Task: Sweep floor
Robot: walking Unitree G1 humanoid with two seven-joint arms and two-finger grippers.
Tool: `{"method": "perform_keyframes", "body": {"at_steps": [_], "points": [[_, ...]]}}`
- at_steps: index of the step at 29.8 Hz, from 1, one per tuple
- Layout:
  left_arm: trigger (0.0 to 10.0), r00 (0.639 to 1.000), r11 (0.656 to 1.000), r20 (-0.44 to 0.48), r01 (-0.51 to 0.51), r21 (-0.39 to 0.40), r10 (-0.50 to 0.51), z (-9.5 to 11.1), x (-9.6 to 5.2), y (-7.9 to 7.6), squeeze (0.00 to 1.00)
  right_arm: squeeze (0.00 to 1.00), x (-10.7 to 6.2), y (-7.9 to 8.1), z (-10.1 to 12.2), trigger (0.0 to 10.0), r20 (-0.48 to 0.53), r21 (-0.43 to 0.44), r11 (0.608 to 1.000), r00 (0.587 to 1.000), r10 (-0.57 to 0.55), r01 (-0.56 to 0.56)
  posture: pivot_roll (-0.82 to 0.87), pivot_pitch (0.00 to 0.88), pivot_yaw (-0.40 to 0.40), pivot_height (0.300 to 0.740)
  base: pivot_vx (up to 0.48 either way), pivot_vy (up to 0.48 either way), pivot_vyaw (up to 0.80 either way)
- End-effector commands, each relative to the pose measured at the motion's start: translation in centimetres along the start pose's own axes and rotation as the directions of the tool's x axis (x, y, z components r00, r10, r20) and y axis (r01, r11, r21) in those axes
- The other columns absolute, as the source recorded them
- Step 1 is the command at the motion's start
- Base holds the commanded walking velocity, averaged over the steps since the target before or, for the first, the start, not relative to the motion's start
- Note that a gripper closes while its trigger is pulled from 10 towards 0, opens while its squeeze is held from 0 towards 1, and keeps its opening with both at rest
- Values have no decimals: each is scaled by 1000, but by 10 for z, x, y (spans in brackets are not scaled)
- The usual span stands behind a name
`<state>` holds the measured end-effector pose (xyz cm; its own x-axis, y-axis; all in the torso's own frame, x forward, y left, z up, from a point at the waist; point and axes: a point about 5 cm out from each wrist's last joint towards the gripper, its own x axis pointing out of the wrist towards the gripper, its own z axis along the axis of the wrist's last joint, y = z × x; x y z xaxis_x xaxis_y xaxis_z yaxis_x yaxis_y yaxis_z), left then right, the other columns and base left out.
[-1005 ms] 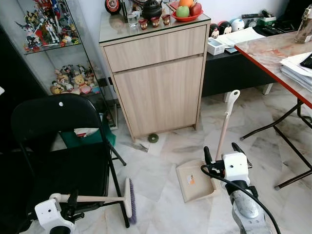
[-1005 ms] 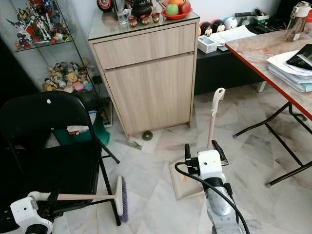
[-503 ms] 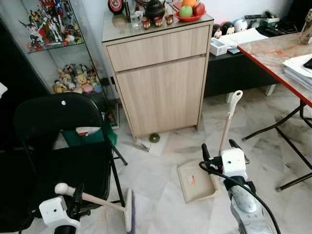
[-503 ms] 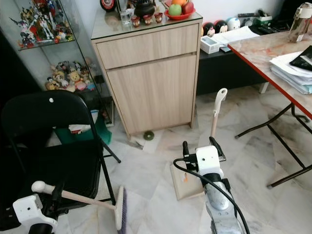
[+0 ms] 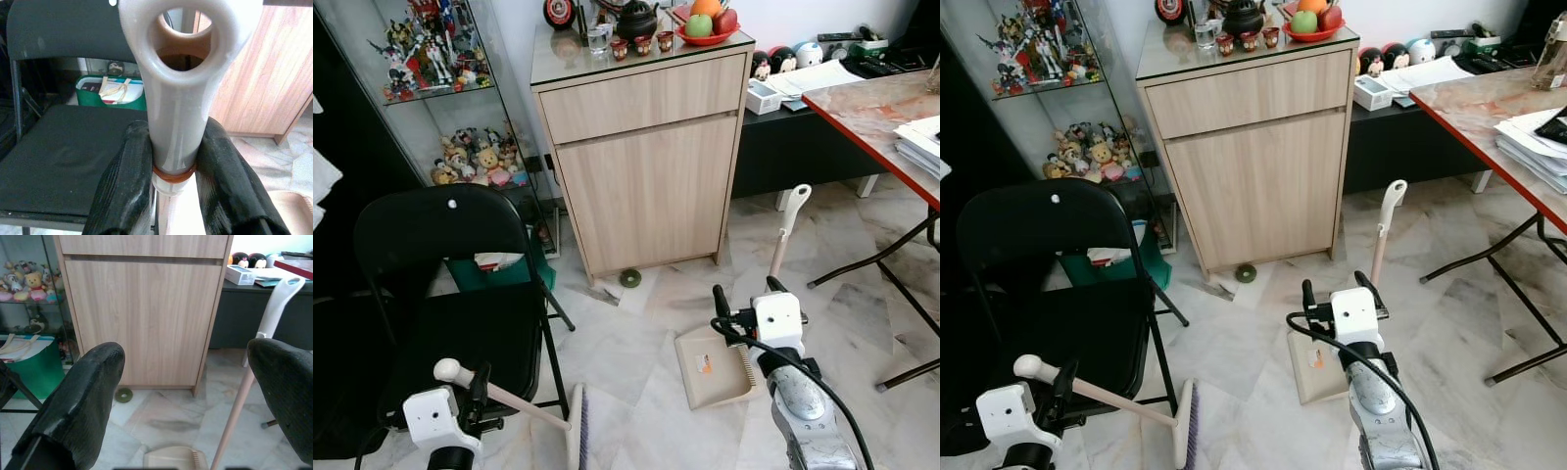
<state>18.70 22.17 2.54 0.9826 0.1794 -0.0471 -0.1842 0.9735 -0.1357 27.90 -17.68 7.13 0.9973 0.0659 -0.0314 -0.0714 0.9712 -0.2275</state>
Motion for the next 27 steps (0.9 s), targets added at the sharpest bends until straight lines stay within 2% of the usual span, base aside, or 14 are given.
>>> {"method": "perform_keyframes", "body": {"at_steps": [1, 2, 3, 22, 27], "points": [[10000, 999, 999, 40, -15, 41, 13, 11, 2, 6, 0, 1000, 1, 6, -2, 10000, -15, 17, 1000, 1000, 16, -16, -234, 5, 148, 740, 0, -292, 0], [10000, 999, 999, 39, -20, 45, 18, 12, 2, 5, 0, 529, 2, 6, -2, 10000, -22, 13, 1000, 1000, 21, -21, -234, 5, 148, 740, 0, -409, 0], [10000, 999, 999, 37, -19, 46, 17, 12, 2, 4, 0, 0, 4, 6, -2, 10000, -26, 9, 1000, 999, 26, -26, -234, 6, 148, 740, 0, -416, 0], [10000, 1000, 998, 23, -15, 62, 13, 13, 2, 2, 0, 0, 10, 17, 11, 10000, 18, 20, 997, 997, 77, -78, -232, 13, 148, 740, 0, -396, 0], [10000, 999, 998, 33, -20, 56, 18, 15, 6, 3, 0, 0, 14, 18, 15, 10000, 26, 28, 996, 996, 85, -86, -229, 13, 144, 740, 0, 0, 0]]}}
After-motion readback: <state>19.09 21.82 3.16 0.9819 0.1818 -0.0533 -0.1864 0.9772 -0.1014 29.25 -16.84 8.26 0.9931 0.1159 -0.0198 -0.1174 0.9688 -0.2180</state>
